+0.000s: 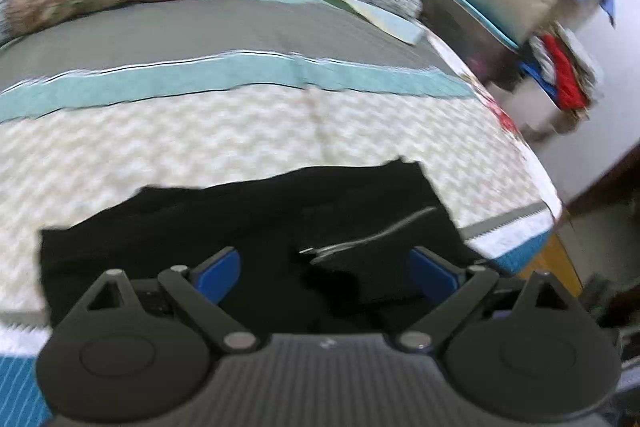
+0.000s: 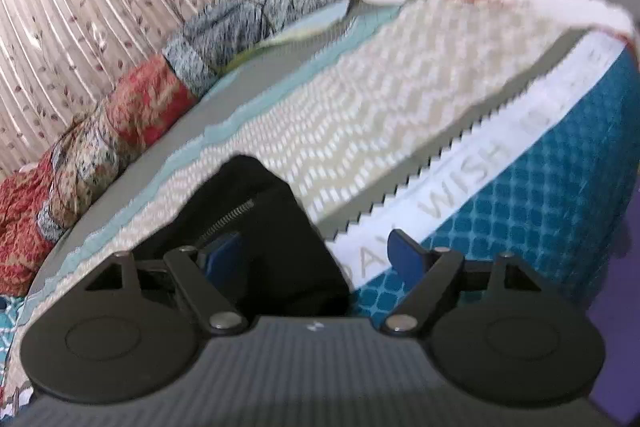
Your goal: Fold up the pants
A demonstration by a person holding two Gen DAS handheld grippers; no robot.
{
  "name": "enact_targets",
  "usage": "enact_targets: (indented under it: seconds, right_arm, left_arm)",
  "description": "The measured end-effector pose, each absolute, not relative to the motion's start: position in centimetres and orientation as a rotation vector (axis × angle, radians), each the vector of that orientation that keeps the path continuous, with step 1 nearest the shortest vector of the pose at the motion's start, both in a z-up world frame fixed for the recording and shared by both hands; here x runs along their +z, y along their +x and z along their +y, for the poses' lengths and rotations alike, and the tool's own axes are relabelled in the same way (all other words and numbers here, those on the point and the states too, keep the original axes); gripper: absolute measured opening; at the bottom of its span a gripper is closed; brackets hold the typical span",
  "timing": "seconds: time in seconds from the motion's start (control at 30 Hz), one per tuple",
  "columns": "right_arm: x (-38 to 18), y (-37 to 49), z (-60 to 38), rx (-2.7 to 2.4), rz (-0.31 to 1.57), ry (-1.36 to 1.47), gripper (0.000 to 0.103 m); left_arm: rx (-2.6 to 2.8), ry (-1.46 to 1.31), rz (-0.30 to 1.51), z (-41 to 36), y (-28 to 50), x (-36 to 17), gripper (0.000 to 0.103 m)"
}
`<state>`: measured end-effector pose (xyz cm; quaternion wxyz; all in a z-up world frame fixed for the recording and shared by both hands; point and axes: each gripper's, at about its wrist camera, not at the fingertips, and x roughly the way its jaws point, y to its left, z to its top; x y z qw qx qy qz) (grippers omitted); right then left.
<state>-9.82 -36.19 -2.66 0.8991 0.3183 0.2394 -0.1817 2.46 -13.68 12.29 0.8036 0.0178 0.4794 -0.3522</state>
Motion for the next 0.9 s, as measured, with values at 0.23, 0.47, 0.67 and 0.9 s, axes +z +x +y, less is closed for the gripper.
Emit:
enact_targets:
  seconds: [0.23, 0.47, 0.67, 0.9]
  right_arm:
    - [-1.3, -8.3, -31.6, -0.256, 0.54, 0.437, 0.02]
    - [1.6, -9.2, -24.9, -0.136, 0.453, 0.139, 0.019]
    - [3.0, -9.5, -21.8, -0.072, 0.412, 0.051, 0.023]
    - [2.3, -9.1, -21.5, -0.056, 0.414, 0.126, 0.068]
  left_arm:
    - [-0.805, 0.158, 1.052, -23.1, 2.3, 11.1, 0.097]
    - [-0.837, 0.302, 1.084, -27.9, 1.7, 9.9, 0.094]
    - [-0.812, 0.277, 1.132, -25.3, 2.5, 9.3, 0.019]
    - [-0.839, 0.014, 1.139, -16.4, 4.7, 11.6, 0.017]
